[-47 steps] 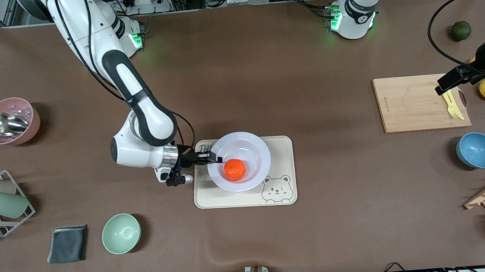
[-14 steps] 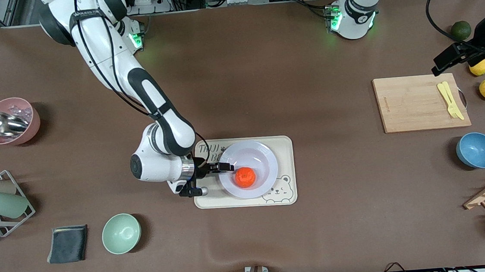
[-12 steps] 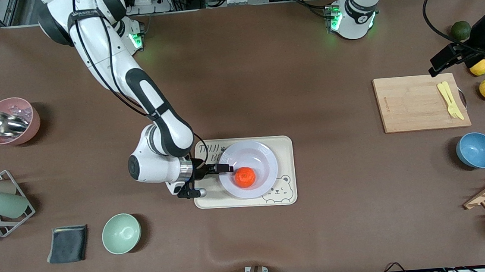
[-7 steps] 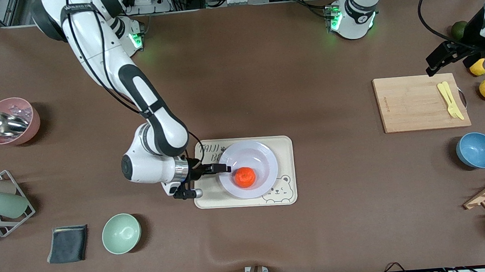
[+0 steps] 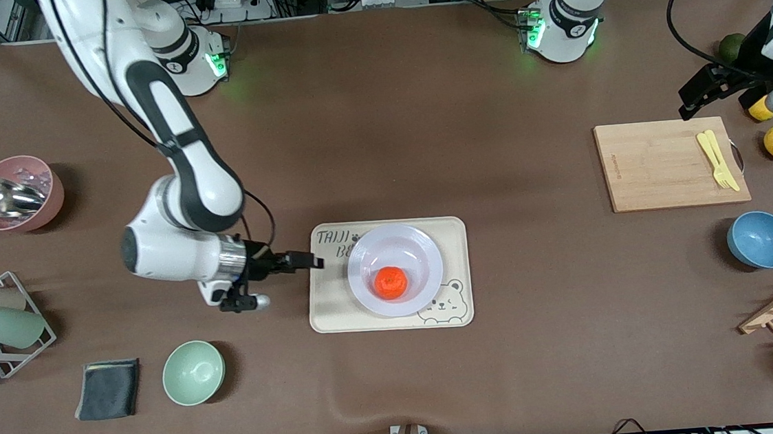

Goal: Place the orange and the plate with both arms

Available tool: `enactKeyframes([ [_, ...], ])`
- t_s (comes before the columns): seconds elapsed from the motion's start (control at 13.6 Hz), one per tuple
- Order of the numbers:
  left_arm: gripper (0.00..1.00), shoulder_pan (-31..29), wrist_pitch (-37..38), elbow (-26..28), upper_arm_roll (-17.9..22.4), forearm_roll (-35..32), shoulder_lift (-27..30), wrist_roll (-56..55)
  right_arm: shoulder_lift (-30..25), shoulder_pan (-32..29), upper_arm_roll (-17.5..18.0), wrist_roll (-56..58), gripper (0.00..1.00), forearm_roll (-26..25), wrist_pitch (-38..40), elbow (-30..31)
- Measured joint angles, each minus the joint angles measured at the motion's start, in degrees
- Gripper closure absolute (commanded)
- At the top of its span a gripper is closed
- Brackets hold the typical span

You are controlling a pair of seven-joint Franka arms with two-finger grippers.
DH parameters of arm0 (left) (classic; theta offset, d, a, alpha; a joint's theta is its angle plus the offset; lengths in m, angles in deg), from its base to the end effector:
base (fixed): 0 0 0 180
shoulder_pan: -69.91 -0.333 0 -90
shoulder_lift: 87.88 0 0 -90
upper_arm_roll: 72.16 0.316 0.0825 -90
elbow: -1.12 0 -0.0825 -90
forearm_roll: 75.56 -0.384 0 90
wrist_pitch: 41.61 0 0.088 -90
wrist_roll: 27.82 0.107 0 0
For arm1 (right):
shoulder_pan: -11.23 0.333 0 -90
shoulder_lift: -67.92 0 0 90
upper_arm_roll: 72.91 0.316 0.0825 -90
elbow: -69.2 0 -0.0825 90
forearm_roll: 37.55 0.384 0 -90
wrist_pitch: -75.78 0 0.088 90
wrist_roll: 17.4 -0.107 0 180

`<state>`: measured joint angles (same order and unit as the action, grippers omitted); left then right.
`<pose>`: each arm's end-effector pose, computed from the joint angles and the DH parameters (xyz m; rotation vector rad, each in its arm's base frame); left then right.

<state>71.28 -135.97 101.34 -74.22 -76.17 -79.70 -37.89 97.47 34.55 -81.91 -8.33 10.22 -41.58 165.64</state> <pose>0.5147 -0.0311 0.6229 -3.1248 -0.1807 -0.0657 0.6340 0.2153 0.3043 -2.5116 0.0336 0.1995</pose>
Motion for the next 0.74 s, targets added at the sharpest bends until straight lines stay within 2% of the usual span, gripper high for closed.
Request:
enactKeyframes([
  [0.22,0.00,0.0,0.0,0.2,0.0,0.0,0.0,0.0,-6.9,-2.5,-7.9,0.7,0.00,-10.8,18.2,0.9],
  [0.37,0.00,0.0,0.0,0.5,0.0,0.0,0.1,0.0,-11.7,-3.4,-11.0,1.3,0.00,-20.0,24.1,1.0],
  [0.59,0.00,0.0,-0.1,0.6,0.0,0.0,0.1,0.0,-20.0,-3.7,-11.6,1.0,0.00,-34.2,26.6,1.0],
  [0.74,0.00,0.0,-0.1,0.8,0.0,0.0,0.1,0.0,-25.1,-7.0,-8.5,0.1,0.00,-39.6,27.4,1.1],
])
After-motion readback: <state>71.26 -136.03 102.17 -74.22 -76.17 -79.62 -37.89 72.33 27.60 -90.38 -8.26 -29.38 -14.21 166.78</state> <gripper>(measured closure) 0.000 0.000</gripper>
